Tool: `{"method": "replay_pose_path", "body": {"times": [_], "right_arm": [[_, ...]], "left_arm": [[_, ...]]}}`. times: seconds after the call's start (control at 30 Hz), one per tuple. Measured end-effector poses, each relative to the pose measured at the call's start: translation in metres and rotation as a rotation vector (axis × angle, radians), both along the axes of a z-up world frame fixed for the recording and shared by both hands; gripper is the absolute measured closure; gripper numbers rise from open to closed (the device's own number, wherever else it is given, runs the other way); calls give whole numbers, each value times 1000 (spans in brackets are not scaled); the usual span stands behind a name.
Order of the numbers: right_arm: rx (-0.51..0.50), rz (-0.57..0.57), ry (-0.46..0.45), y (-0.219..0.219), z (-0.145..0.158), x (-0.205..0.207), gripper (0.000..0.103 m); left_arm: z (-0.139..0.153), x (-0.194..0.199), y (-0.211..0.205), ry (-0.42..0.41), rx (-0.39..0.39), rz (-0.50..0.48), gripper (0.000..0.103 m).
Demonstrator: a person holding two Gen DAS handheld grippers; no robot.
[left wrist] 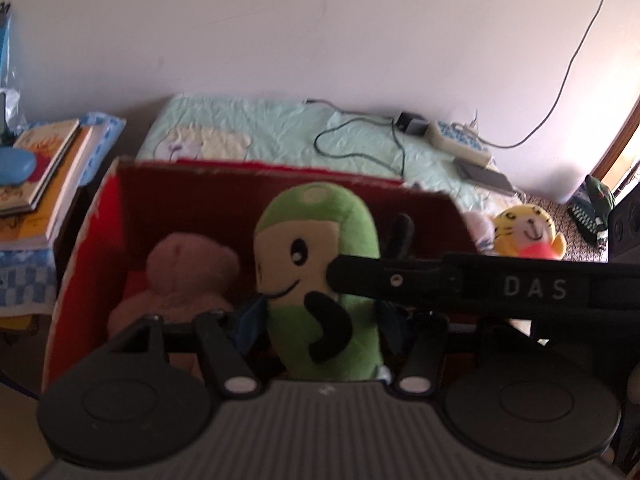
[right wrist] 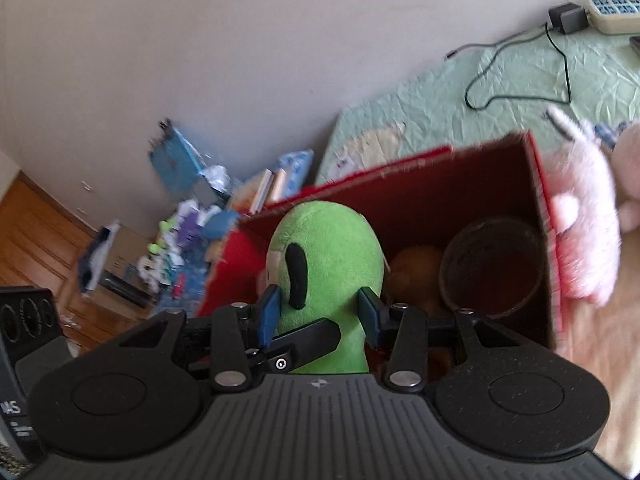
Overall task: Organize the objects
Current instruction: 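Carry the green bean plush with the right gripper into the red box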
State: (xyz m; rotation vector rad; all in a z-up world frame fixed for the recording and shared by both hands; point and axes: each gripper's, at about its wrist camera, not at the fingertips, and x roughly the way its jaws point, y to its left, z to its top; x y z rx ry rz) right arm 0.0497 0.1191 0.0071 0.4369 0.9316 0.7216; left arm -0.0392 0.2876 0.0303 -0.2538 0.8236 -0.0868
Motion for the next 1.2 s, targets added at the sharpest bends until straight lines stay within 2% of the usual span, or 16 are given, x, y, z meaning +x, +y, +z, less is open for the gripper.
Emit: {"method": "replay_pose_path", "body": {"times": [0.2,0.3,0.37,0.47,0.57,0.7,0.8,0.87,0.93,1.03,1.1,1.2], "right_arm": [[-19,-8,41,16,-14,4,59],[-17,-24,25,25,-14,2,59],[-7,-37,35,28,-18,2,58],[-27,-29,29,30,-16,-1,58],[-15,-32,58,20,-15,-2,53],[31,-43,103,0,-12,-5,54],[25,-41,137,-7,-14,-9,56],[38,-27,143,-6,-14,-10,67],[31,-12,142,0,-15,-11,70],[40,7,131,9,-16,-11,70],[32,44,92,16,-15,-11,70],[10,24,72,12,-10,-11,70]], "left_arm": [[-16,2,21,22,-4,2,45],[-16,5,32,19,-8,-2,41],[-18,5,38,15,7,-1,34],[-21,6,45,22,-15,-12,32],[-20,5,41,31,-19,-32,31],[-17,-2,36,27,-7,-49,32],[-14,-8,36,26,0,-43,34],[-12,-11,36,35,-8,-45,34],[-10,-17,34,32,-6,-47,34],[-6,-26,29,21,13,-46,34],[-6,-29,26,15,47,-33,34],[-9,-28,27,39,54,-13,34]]}}
